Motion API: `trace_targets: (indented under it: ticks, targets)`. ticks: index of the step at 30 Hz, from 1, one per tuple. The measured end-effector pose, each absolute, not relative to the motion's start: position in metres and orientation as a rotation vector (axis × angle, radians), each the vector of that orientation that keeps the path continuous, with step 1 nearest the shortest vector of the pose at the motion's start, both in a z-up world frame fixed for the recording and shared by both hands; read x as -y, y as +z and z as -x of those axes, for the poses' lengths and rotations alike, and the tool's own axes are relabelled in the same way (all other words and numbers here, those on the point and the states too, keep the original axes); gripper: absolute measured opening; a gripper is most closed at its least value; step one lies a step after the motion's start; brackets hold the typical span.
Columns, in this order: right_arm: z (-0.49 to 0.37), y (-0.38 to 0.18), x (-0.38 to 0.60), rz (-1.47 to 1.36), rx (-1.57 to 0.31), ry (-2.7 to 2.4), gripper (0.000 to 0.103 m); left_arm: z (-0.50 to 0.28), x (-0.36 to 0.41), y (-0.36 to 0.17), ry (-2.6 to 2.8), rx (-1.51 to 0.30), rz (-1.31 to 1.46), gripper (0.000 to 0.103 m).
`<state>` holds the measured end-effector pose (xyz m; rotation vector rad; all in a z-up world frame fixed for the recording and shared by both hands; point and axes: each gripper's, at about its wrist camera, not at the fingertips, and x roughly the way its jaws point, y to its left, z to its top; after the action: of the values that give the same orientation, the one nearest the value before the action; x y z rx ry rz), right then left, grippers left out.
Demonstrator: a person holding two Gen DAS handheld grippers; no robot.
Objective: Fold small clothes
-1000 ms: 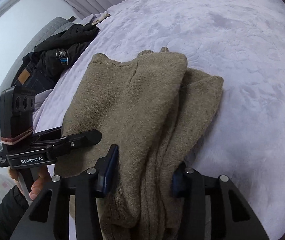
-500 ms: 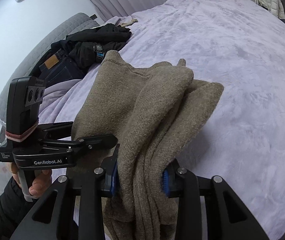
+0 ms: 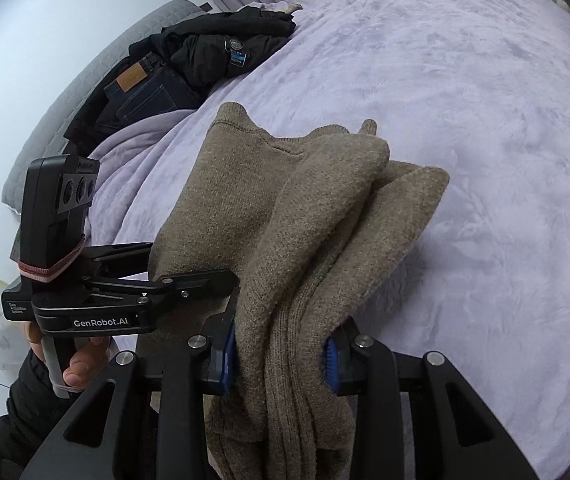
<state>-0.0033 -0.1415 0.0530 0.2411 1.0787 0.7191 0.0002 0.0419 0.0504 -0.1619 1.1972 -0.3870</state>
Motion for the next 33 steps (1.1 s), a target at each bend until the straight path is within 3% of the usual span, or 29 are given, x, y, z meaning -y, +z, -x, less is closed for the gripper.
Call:
trace_targets:
  ticks: [2,3,5,6,9,14,18,23,25,33]
  targets:
    - [0.004,0.039,0.143,-0.254,-1.090,0.707,0.037,0.002,-0.043,0.039,-0.384,-1.189,0.170,0.050]
    - [0.005,0.034,0.143,-0.247,-1.087,0.695,0.037,0.002,-0.046,0.034,-0.378,-1.180,0.182,0.056]
    - [0.004,0.026,0.142,-0.197,-1.075,0.656,0.037,0.004,-0.054,0.026,-0.345,-1.153,0.222,0.079]
    - [0.004,0.022,0.143,-0.177,-1.076,0.633,0.043,0.006,-0.061,0.024,-0.316,-1.143,0.240,0.091]
    - [0.009,0.018,0.156,-0.150,-1.059,0.565,0.059,0.024,-0.084,0.030,-0.259,-1.100,0.293,0.092]
    - [0.059,0.055,0.156,0.089,-0.832,0.466,0.059,0.078,-0.080,0.079,-0.171,-0.840,0.082,0.092]
    - [0.100,0.068,0.112,0.313,-0.690,0.639,0.062,0.108,-0.031,0.075,-0.405,-0.757,-0.063,0.092]
    - [0.115,0.035,0.095,0.460,-0.723,0.713,0.062,0.097,-0.015,0.028,-0.410,-0.871,-0.091,0.092]
    - [0.111,0.021,0.109,0.420,-0.768,0.719,0.062,0.092,-0.019,0.011,-0.407,-0.905,-0.044,0.099]
    - [0.111,0.018,0.121,0.340,-0.757,0.769,0.064,0.093,-0.024,0.032,-0.394,-0.907,-0.030,0.100]
